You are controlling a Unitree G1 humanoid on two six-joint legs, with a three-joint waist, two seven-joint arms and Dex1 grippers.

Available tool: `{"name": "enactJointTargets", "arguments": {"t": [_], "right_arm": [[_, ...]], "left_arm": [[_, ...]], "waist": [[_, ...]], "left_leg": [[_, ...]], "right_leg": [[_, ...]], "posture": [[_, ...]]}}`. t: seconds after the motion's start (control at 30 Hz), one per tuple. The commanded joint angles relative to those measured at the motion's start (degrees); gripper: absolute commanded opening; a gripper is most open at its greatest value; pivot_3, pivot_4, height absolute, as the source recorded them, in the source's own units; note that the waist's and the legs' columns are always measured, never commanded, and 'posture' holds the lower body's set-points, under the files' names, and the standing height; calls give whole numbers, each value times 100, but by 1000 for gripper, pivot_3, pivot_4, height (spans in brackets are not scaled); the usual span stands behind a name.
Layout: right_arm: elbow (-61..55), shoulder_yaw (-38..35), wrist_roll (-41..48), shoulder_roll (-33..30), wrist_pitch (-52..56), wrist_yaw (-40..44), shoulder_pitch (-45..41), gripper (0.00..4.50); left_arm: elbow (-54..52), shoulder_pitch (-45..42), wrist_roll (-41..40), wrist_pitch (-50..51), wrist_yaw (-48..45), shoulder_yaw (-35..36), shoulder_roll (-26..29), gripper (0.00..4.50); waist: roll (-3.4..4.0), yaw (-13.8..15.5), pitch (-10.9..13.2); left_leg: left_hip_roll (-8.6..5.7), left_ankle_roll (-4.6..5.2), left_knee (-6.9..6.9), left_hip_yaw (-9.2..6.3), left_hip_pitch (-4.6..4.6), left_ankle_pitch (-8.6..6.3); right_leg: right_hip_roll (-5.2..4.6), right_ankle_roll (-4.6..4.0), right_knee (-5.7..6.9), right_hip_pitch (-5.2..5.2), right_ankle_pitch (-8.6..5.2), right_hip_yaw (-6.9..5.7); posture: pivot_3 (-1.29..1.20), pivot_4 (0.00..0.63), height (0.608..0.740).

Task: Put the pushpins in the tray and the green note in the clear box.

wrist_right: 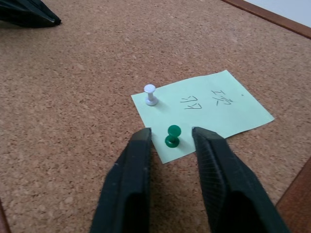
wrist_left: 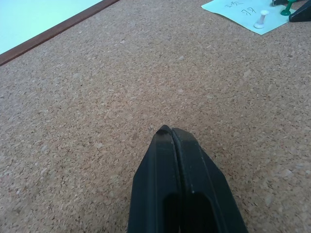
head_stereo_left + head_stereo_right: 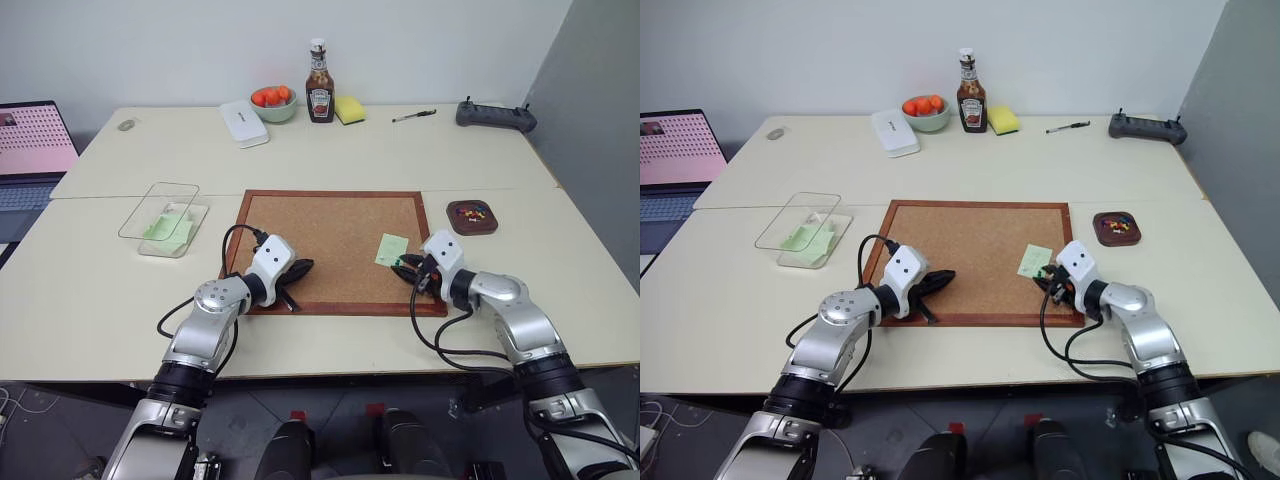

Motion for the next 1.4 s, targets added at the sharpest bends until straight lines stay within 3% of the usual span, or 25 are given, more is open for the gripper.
{"name": "enactJointTargets", "arguments": {"t": [0.03, 0.13, 1.17, 1.4], "right_arm": [[-165, -202, 160, -51, 68, 78, 40, 423], [-185, -235, 194, -54, 84, 136, 57, 10], [-934, -736, 963, 137, 424, 151, -21, 10], [-197, -1065, 496, -250, -49, -370, -489, 10]], "left_arm": [[176, 211, 138, 134, -145, -202, 82, 0], [163, 225, 141, 134, -146, -203, 91, 0], [146, 270, 189, 122, -151, -253, 97, 0], [136, 283, 181, 110, -157, -257, 90, 0]], "waist": [[0, 0, 0], [0, -1, 0], [0, -11, 0], [0, -10, 0]], "left_leg": [[0, 0, 0, 0, 0, 0], [0, 0, -1, 0, 0, 0], [2, 0, -1, -2, -2, 0], [1, 0, -1, -1, -2, 0]], "right_leg": [[0, 0, 0, 0, 0, 0], [0, 0, 0, 0, 0, -1], [1, 0, -2, -2, -1, -3], [1, 0, -3, -2, -1, -3]], "posture": [[0, 150, 740], [0, 150, 740], [0, 150, 740], [0, 150, 740]]}}
